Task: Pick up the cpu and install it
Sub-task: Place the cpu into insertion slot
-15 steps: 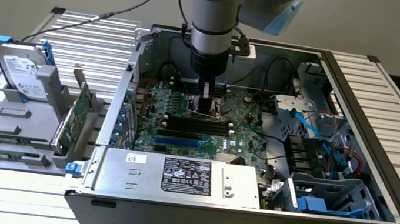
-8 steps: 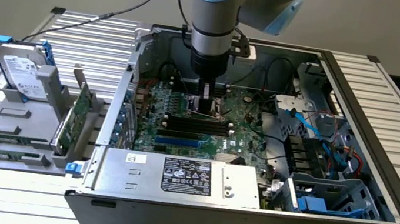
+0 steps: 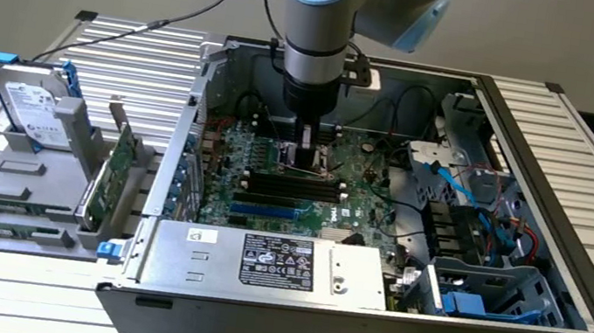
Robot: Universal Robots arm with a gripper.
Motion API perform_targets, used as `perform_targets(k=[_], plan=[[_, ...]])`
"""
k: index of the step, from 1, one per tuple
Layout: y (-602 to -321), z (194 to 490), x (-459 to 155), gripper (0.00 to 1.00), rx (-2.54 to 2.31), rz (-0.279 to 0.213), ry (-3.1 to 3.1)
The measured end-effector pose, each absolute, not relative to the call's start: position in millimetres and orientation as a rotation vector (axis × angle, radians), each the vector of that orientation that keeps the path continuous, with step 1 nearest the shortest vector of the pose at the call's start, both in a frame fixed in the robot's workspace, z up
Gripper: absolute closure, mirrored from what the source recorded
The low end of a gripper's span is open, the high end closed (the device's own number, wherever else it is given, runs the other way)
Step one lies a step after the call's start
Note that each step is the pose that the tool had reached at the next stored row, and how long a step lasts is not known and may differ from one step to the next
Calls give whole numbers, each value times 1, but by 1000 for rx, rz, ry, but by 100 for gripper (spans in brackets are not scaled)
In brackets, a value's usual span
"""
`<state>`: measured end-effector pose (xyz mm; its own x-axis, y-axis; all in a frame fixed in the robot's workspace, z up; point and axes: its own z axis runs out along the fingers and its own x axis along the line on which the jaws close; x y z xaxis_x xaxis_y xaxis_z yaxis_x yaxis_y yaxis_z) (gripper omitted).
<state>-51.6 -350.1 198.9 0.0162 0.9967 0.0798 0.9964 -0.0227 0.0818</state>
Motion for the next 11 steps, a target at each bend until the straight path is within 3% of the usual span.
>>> perform_targets(k=[11], plan=[[-351, 198, -52, 45, 2239, 183, 2196]])
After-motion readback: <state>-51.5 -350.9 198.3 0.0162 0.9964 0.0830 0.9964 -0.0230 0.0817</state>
